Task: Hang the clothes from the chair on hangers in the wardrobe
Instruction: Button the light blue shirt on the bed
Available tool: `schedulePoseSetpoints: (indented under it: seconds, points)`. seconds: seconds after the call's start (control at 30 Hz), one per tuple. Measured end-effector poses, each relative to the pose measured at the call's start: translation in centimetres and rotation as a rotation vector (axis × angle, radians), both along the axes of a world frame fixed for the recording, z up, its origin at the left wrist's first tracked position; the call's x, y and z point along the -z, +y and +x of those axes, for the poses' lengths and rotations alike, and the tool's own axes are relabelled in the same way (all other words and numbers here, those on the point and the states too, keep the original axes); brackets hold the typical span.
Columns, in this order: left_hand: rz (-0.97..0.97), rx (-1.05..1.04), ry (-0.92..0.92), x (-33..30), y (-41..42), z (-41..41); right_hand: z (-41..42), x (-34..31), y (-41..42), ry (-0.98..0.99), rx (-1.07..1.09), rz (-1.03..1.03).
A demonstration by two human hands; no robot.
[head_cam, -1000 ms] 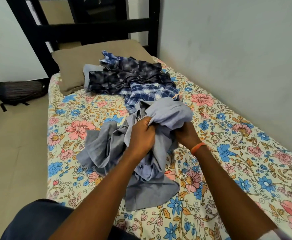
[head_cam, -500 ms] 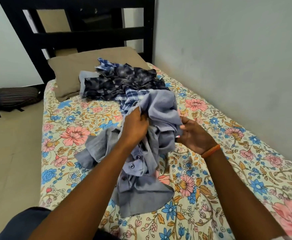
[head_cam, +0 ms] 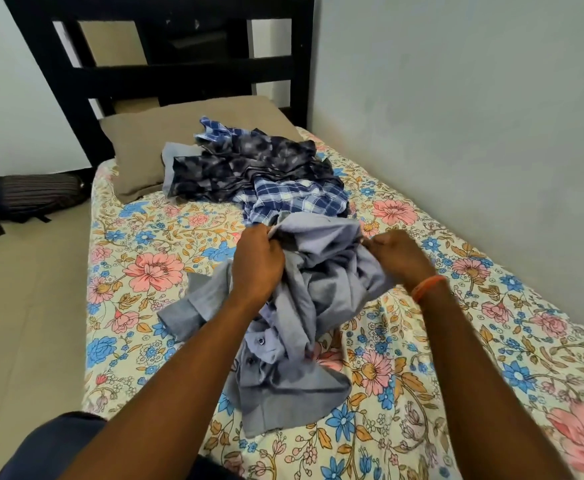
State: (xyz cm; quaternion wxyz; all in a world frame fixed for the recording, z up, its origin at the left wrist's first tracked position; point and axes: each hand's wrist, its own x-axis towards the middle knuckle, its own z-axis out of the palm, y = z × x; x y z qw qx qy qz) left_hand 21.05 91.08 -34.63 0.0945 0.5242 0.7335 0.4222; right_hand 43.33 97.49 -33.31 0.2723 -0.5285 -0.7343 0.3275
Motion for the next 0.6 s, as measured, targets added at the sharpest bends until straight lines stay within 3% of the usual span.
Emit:
schedulePoseSetpoints:
  seconds: [0.03,0.13,0.2,0.3,0.4,0.53,0.6]
  points:
    - [0.002,0.004,-0.007,-0.1,0.1,0.3,1.1,-2.3,0.3,0.04,-0.048,-0.053]
    - [-0.001,0.039,-0.046,-0.1,0.1,1.4,3.8,-7.5,0.1,0.616,-0.12,-0.346]
    - [-0.004,0.064,-0.067,-0.3,-0.3,2.6,4.1,-9.0,-0.7,0.861,-0.18,-0.48]
    - [0.138,0.117,-0.134,-2.1,-1.6,5.4,3.3,-8.1,-1.8,0.978,-0.188,-0.571]
    - [0.17,0.294,-0.402,-4.9,-4.3,9.6,2.2,-5.6,-2.5,1.016,-0.211,-0.69]
    - [0.176,0.307,-0.47,-4.1,-5.6,11.2,2.2,-4.8,-3.0,1.107,-0.26,-0.648]
    - [0.119,0.268,-0.667,-3.5,-4.7,10.6,2.4,-5.5,-3.7,1.059,-0.273,-0.595]
